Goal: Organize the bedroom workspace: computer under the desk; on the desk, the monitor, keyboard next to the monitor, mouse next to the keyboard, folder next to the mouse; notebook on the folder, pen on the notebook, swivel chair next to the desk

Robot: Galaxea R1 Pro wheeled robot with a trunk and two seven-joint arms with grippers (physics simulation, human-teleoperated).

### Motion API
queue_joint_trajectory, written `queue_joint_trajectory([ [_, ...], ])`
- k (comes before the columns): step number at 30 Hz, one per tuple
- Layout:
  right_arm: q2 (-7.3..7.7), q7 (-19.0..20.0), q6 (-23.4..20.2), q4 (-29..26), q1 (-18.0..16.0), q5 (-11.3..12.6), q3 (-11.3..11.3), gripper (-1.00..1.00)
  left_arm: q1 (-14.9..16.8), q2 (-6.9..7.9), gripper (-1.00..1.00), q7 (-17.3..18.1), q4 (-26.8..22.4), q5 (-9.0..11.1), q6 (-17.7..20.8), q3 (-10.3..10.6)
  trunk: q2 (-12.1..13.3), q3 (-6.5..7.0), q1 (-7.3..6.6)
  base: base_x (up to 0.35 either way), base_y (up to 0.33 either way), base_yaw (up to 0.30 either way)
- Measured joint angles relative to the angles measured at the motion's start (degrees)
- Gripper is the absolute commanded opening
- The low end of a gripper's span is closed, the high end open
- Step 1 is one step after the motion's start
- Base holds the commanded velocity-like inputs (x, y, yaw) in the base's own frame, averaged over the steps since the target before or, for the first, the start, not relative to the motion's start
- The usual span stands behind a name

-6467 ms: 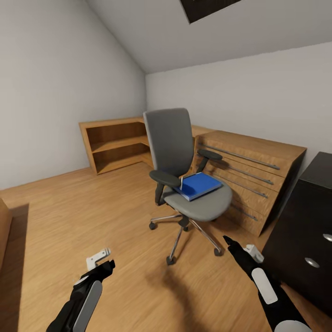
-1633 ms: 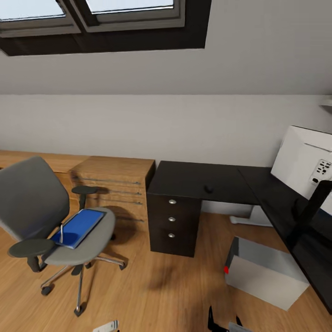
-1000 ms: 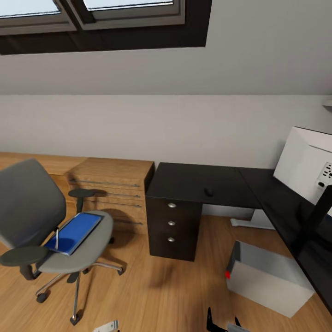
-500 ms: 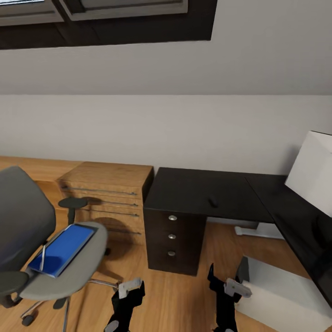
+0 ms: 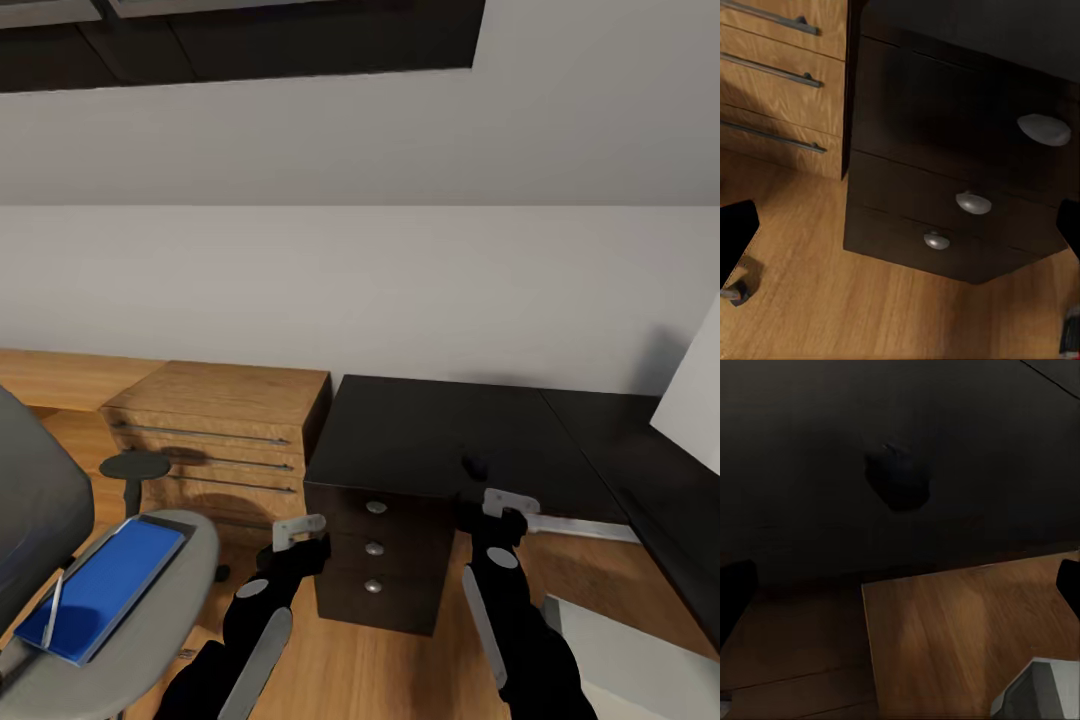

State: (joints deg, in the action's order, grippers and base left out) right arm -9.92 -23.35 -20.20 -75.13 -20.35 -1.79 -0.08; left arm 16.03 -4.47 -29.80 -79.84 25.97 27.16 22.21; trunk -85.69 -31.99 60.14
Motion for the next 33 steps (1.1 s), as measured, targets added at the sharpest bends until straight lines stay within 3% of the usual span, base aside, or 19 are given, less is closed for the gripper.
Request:
queue_joint_trajectory([
  [6, 0.82, 0.5, -1.9, 4.4, 0.0, 0.6, 0.0, 1.0, 0.0, 0.23, 1.0, -0.3, 3.3, -0.2, -0.9, -0.3, 0.0, 0.0, 0.0, 0.321, 0.0, 0.0],
  [7, 1.71, 0.7, -0.4, 6.5, 0.0, 0.7, 0.1, 1.0, 0.0, 0.36, 1.0, -0.4, 3.7, -0.1, -1.4, -0.4, 0.0, 0.0, 0.0, 0.321, 0.0, 0.0],
  [11, 3.01, 0.7, 4.1, 8.5, 0.2, 0.7, 0.2, 1.0, 0.0, 0.72, 1.0, -0.5, 5.3, -0.1, -1.8, -0.5, 0.0, 0.0, 0.0, 0.321, 0.0, 0.0],
  [14, 3.8, 1.3, 3.9, 9.3, 0.1, 1.2, -0.5, 1.0, 0.0, 0.96, 1.0, -0.5, 4.8, 0.0, -1.8, -1.2, 0.0, -0.01, 0.0, 0.0, 0.0, 0.0],
  [19, 3.73, 2.7, 3.9, 10.9, 0.1, 1.2, -1.1, 1.0, 0.0, 0.74, 1.0, -0.5, 5.0, -0.1, -1.9, -1.5, 0.0, 0.0, 0.03, 0.0, 0.0, 0.0],
  [33, 4.63, -0.4, 7.4, 11.3, 0.2, 0.4, -0.6, 1.0, 0.0, 1.67, 1.0, -0.6, 5.7, 0.1, -1.9, -1.0, 0.0, 0.0, 0.03, 0.014, -0.005, 0.0],
])
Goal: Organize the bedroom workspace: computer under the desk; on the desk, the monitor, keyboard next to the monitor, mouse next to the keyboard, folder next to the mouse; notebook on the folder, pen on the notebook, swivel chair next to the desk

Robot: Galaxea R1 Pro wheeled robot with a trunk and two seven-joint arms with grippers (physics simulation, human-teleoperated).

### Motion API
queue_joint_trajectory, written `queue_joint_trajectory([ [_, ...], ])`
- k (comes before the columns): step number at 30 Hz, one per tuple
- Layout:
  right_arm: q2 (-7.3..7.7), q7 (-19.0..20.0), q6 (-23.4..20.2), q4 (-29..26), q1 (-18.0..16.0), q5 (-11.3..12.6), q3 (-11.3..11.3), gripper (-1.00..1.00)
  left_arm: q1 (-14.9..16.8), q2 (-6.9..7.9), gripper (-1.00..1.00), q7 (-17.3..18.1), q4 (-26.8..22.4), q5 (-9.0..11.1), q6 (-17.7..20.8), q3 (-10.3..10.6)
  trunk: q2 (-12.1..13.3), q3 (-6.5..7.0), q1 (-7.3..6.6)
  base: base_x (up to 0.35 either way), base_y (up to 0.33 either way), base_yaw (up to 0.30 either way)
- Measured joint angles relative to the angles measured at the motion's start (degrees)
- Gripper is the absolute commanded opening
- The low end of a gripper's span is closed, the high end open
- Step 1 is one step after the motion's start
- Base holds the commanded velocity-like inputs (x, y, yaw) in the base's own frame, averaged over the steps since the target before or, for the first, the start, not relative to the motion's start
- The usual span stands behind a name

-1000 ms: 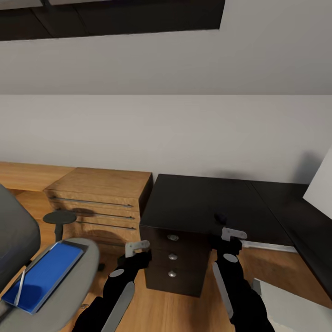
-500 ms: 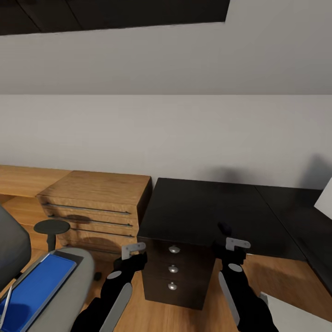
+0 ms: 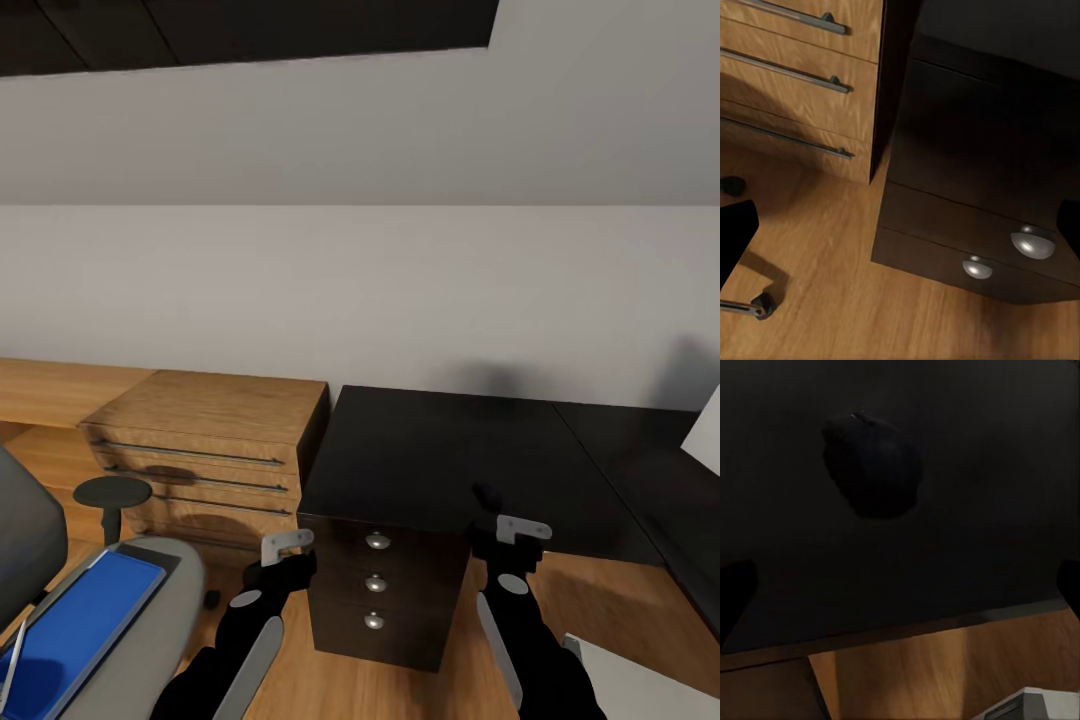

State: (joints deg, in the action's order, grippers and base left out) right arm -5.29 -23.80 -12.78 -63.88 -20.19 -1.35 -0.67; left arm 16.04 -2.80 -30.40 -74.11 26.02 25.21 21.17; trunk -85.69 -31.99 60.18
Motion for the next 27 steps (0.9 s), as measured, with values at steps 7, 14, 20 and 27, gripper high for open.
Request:
queue_joint_trajectory([
  [7, 0.06, 0.1, 0.1, 0.1, 0.0, 0.0, 0.0, 1.0, 0.0, 0.14, 1.0, 0.1, 0.0, 0.1, 0.0, -0.1, 0.0, 0.0, -0.02, 0.237, -0.087, 0.0],
  [14, 0.2, 0.7, 0.1, 0.1, 0.0, 0.2, 0.0, 1.0, 0.0, 0.14, 1.0, 0.1, 0.0, 0.1, 0.0, -0.1, 0.0, 0.0, -0.03, 0.244, -0.015, 0.0],
  [20, 0.37, 3.5, 0.1, 0.3, 0.0, 0.1, -0.1, 1.0, 0.0, 0.14, 1.0, 0.1, 0.0, 0.1, 0.1, -0.1, 0.0, 0.0, -0.02, 0.213, -0.032, 0.0],
  [27, 1.28, 7.8, -0.1, 0.4, 0.0, 0.1, -0.3, 1.0, 0.0, 0.13, 1.0, 0.1, 0.0, 0.1, 0.1, -0.1, 0.0, 0.0, 0.0, 0.047, -0.007, 0.0],
])
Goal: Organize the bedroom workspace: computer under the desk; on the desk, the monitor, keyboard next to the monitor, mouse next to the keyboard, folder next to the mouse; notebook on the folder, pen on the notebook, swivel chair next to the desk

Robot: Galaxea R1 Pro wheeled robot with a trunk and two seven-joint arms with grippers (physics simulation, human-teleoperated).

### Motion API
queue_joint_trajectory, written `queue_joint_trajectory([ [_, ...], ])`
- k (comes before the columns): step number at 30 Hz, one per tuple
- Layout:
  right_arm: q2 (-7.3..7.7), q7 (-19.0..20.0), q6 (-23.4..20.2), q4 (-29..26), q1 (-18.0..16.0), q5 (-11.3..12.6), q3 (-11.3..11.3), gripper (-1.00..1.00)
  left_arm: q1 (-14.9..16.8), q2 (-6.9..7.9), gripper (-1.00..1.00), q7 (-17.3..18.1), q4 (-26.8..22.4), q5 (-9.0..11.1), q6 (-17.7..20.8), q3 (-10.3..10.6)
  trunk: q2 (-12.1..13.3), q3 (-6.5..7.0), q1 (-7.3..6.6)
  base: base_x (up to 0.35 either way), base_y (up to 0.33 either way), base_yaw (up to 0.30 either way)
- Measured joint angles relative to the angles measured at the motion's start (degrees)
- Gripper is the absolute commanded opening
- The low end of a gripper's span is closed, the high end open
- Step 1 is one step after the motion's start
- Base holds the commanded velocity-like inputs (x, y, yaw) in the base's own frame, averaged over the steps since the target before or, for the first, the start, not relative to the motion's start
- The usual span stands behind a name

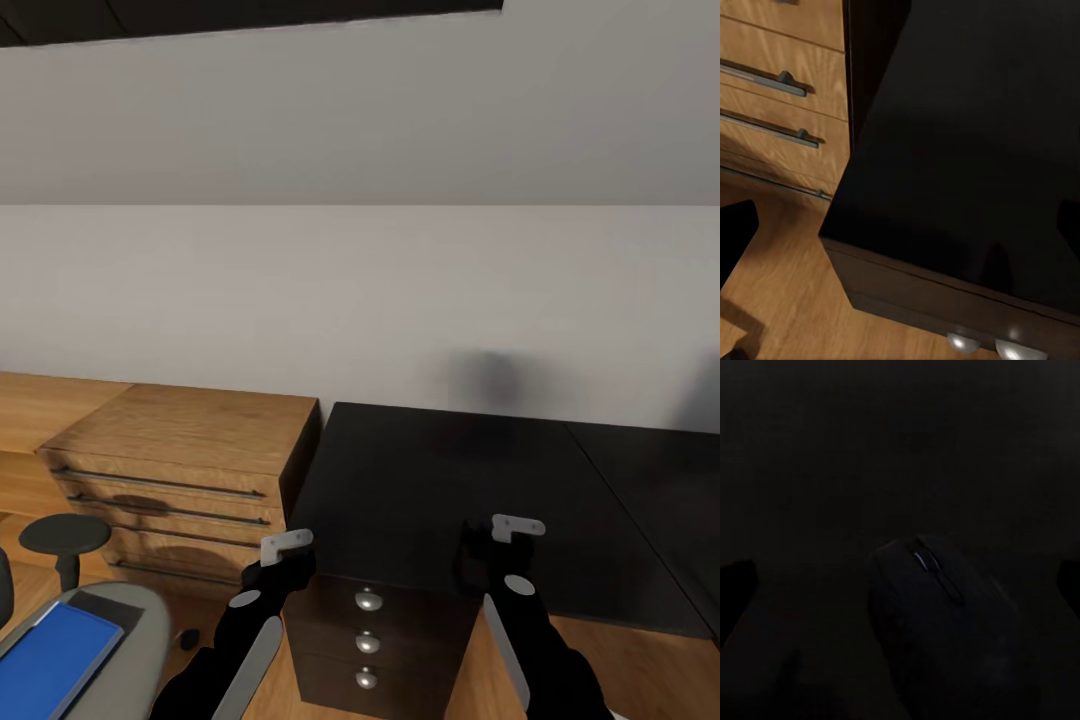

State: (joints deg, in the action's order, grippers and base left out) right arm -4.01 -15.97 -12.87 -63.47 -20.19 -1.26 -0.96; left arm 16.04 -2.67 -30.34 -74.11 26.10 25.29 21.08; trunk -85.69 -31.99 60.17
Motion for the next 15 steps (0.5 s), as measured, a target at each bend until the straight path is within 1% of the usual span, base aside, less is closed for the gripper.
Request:
queue_joint_trajectory([
  [4, 0.92, 1.6, -0.1, 0.1, 0.0, 0.1, -0.3, 1.0, 0.0, -0.02, 1.0, 0.0, 0.0, 0.0, 0.0, 0.0, 0.0, 0.0, 0.0, 0.012, -0.002, 0.0],
  [5, 1.21, 2.1, -0.1, 0.1, 0.0, 0.3, -0.7, 1.0, 0.0, -0.01, 1.0, 0.0, 0.0, 0.0, 0.0, 0.0, 0.0, 0.0, 0.0, 0.005, -0.001, 0.0],
  [8, 1.48, 2.5, -0.2, 0.1, 0.0, 0.9, -1.5, 1.0, 0.0, 0.0, 1.0, 0.0, 0.0, 0.0, 0.0, 0.0, 0.0, 0.0, 0.0, 0.003, 0.0, 0.0],
  [11, 1.72, 3.4, -0.4, 0.1, 0.0, 2.3, -2.5, 1.0, 0.0, -0.04, 1.0, 0.0, -0.2, 0.0, 0.0, 0.0, 0.0, 0.0, 0.0, 0.001, 0.0, 0.0],
  [15, 2.08, 4.9, -0.6, 0.1, 0.0, 3.2, -3.0, 1.0, 0.0, -0.06, 1.0, 0.0, -1.2, 0.1, -0.1, 0.0, 0.0, 0.0, 0.0, 0.0, 0.0, 0.0],
])
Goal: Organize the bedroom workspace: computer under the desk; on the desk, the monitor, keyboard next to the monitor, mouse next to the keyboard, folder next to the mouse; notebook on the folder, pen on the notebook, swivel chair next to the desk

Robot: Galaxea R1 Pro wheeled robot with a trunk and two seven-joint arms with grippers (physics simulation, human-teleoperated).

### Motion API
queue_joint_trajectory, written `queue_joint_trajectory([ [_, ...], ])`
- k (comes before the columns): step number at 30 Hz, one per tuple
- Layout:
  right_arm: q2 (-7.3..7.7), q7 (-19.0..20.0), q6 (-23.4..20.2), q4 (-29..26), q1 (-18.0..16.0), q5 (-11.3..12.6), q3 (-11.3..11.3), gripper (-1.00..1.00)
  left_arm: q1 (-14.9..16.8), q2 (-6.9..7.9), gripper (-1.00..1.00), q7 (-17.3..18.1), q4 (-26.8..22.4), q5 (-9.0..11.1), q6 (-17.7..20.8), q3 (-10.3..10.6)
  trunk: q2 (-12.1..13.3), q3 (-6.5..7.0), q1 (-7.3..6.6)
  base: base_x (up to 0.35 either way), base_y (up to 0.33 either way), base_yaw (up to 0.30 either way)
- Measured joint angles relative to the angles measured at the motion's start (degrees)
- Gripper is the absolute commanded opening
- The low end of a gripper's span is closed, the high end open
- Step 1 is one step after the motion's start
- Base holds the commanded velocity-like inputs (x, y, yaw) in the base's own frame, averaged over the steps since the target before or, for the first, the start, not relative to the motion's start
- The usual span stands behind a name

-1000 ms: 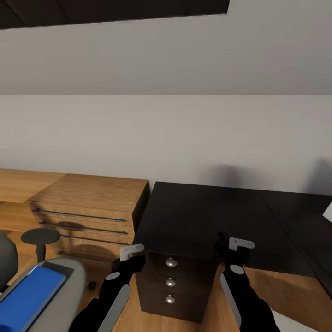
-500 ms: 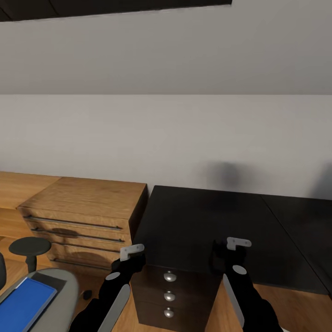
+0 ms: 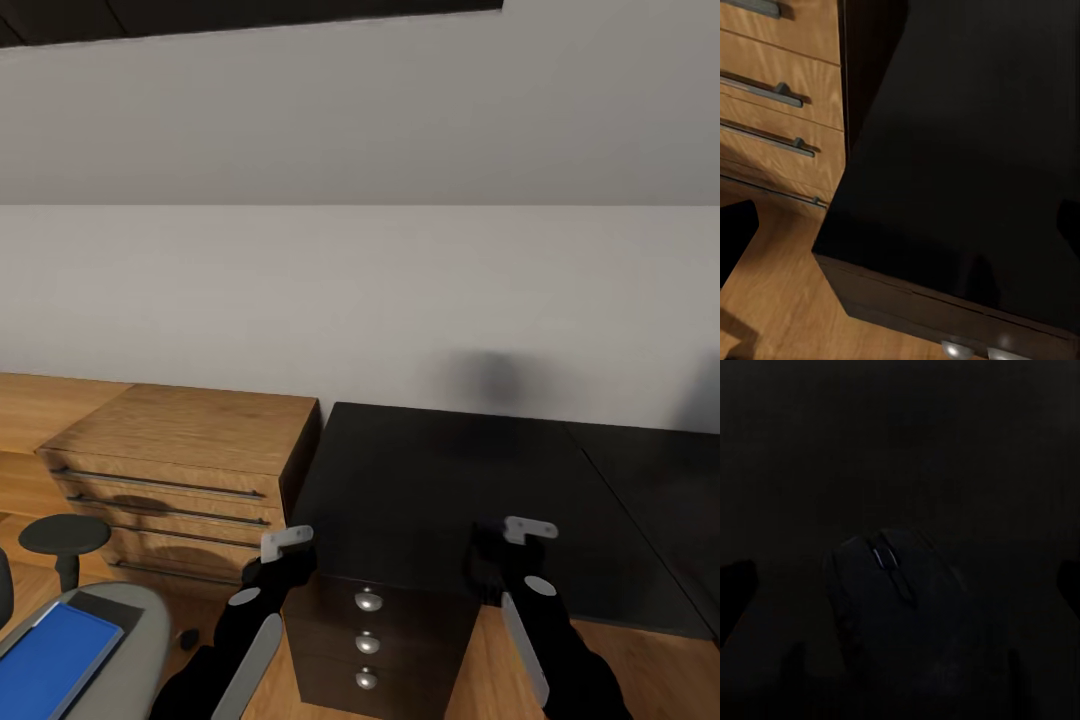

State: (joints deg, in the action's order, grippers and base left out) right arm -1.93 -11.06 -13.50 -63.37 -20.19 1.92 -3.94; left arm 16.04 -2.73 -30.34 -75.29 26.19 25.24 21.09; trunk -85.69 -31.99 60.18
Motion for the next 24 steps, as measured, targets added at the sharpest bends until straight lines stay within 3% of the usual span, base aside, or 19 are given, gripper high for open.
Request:
queue_joint_trajectory([
  [4, 0.92, 1.3, -1.8, 0.1, 0.0, 0.5, -0.4, 1.0, 0.0, -0.01, 1.0, 0.0, -1.4, 0.1, 0.1, 0.0, 0.0, 0.0, 0.0, 0.0, 0.0, 0.0],
  [15, 1.0, 1.5, -4.3, 0.2, 0.0, 0.5, -0.4, 1.0, 0.0, -0.01, 1.0, 0.0, -1.5, 0.1, 0.1, 0.0, 0.0, 0.0, 0.0, 0.0, 0.0, 0.0],
  [24, 1.02, 5.2, -6.7, 0.7, 0.0, 0.0, -0.5, 1.0, 0.0, -0.01, 1.0, 0.0, -1.5, 0.1, 0.1, 0.0, 0.0, 0.01, 0.0, 0.0, 0.0, 0.0],
])
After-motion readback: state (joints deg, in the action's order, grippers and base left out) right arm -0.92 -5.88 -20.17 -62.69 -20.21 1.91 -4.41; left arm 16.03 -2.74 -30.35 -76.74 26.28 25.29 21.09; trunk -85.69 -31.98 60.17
